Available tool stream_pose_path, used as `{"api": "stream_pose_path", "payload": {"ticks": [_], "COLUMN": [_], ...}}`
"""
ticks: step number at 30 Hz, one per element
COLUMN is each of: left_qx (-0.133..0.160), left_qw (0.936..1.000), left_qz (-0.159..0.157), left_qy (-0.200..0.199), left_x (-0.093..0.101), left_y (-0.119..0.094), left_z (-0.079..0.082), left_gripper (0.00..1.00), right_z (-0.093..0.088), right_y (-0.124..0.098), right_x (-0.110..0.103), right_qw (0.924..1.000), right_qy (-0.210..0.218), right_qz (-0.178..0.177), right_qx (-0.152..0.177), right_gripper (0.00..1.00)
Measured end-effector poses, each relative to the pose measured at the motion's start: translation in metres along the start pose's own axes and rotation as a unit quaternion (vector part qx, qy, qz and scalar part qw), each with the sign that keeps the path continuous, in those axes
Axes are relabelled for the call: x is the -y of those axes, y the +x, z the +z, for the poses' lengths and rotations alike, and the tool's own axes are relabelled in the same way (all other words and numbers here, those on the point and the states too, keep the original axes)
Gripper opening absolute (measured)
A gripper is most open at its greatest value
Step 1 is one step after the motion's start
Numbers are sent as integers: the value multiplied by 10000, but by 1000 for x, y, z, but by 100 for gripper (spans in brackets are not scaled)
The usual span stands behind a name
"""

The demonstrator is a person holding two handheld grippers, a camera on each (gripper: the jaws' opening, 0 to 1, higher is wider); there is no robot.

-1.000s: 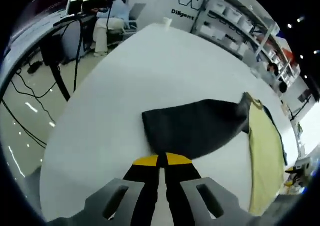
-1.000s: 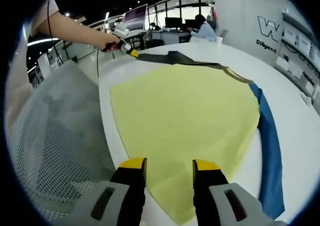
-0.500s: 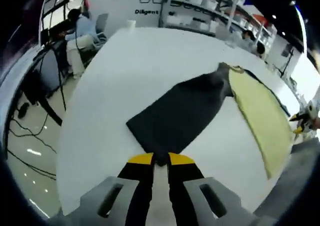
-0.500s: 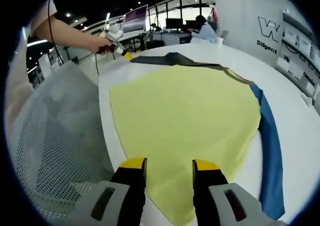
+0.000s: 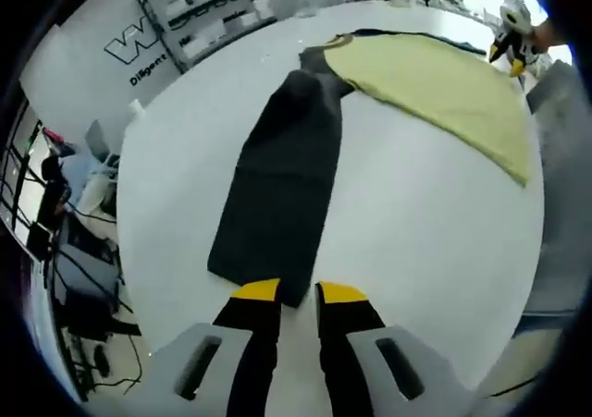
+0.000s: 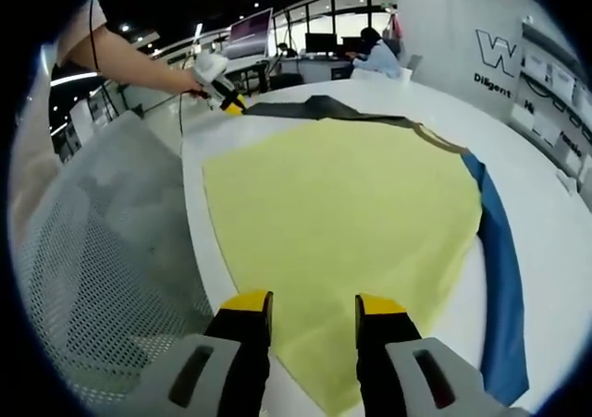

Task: Fold the garment on the visible template until the final outline fits inside the template.

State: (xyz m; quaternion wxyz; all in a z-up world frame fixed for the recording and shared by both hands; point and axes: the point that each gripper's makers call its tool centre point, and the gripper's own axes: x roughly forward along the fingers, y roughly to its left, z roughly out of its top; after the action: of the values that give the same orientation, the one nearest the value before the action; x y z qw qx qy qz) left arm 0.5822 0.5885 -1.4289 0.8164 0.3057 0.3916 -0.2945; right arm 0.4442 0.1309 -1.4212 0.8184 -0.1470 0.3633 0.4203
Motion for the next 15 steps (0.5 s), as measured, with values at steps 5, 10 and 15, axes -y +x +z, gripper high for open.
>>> {"api": "stream_pose_path", "payload": {"ticks": [5,10,15], "left_qx": [-52,-109,158], "left_qw": [9994,9991,9975], "left_qz": [-336,-405,-460], "left_qy": [52,-52,-510], "left_x": [6,4,-5], "left_y": [3,1,-10], "left_z": [5,5,22], "left_gripper": [5,2,2], "right_z": [-3,-5,-4], "right_y": [-2,-2,0], "right_x": [-1,-1,0], "right_qw": [10000,10000,10000], "right_qy": [37,60,50], "right_qz": [-19,-30,-10], "right_qx": [-15,-28,-38], "right_gripper": [33,33,33]}}
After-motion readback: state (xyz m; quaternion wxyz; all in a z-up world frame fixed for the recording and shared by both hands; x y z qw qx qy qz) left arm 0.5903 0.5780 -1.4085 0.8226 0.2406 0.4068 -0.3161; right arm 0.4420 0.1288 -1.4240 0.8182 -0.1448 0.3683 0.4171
